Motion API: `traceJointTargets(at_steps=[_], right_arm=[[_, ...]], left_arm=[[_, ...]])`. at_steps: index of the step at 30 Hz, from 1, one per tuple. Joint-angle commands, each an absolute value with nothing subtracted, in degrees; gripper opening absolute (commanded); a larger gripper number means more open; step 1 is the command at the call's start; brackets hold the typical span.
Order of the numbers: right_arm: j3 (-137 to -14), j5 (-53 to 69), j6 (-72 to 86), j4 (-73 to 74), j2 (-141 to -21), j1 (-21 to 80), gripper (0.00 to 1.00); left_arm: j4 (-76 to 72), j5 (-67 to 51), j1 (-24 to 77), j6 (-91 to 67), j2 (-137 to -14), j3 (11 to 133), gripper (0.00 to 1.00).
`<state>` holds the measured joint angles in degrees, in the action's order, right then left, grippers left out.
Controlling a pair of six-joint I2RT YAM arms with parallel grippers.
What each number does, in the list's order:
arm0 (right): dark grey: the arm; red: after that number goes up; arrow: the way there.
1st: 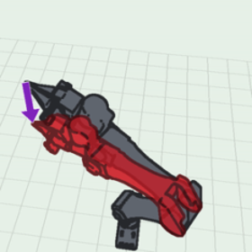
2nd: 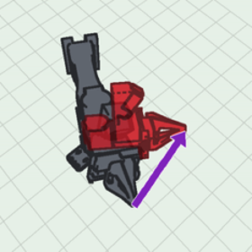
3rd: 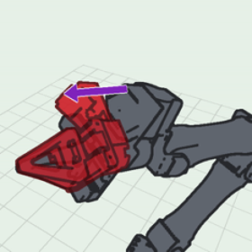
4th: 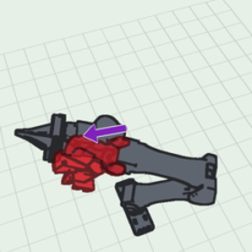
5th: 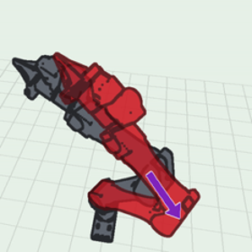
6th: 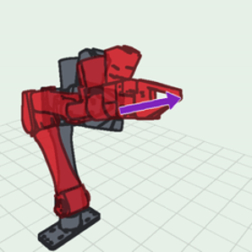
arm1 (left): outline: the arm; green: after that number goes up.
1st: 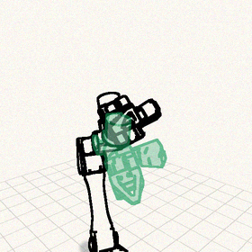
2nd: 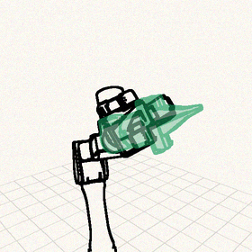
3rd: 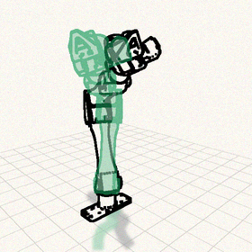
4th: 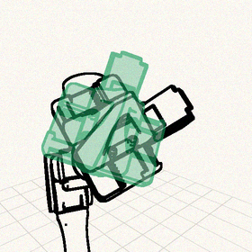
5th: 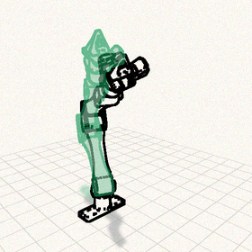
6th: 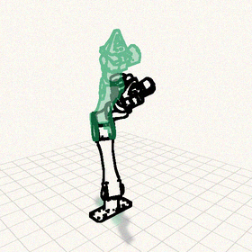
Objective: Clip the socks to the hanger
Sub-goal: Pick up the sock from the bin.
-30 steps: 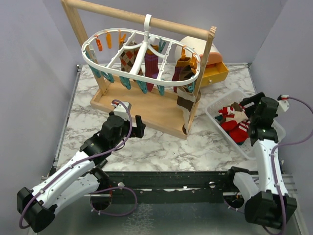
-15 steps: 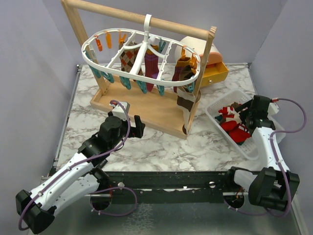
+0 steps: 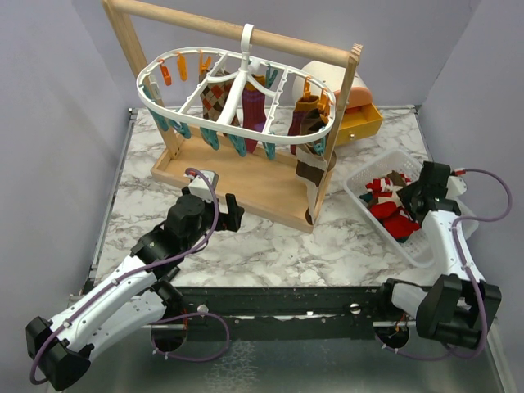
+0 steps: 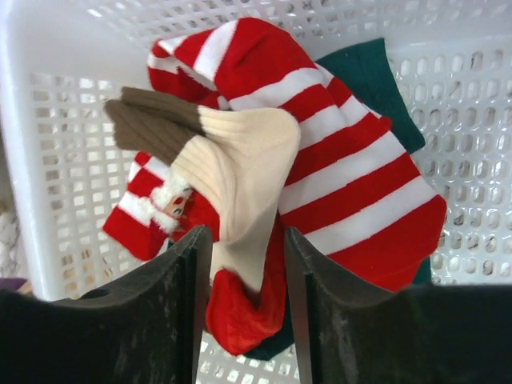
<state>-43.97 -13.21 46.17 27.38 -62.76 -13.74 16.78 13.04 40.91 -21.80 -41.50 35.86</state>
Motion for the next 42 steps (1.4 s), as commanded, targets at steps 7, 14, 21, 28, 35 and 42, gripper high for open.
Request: traceJointTargets(at_steps=[7, 14, 21, 28, 35, 42], right_arm=[[-46.56, -14.8, 45.84, 26.84, -67.81, -14.77, 0.2], [-58.47, -21.61, 35.73, 30.8, -58.62, -11.01, 0.04], [-68.84, -21.75, 26.43, 31.79, -56.85, -4.0, 0.0], [-59.43, -19.96, 25.93, 28.22, -51.93, -2.57, 0.01], [-57.17, -27.55, 24.63, 24.3, -54.25, -2.44, 0.0], [-58.84, -20.08, 16.46, 4.23, -45.74, -2.29, 0.01]], left_arm=[[17.48, 12.87, 41.17, -22.06, -40.76, 35.72, 0.99], [17.34, 13.76, 41.14, -21.93, -40.87, 35.83, 0.99], [17.92, 14.26, 41.14, -22.23, -39.59, 35.74, 0.99], [17.91, 15.24, 41.18, -22.37, -38.33, 35.61, 0.99], [18.41, 15.83, 41.15, -22.5, -36.99, 35.36, 0.99], [17.6, 16.27, 41.17, -22.59, -36.7, 34.99, 0.99]])
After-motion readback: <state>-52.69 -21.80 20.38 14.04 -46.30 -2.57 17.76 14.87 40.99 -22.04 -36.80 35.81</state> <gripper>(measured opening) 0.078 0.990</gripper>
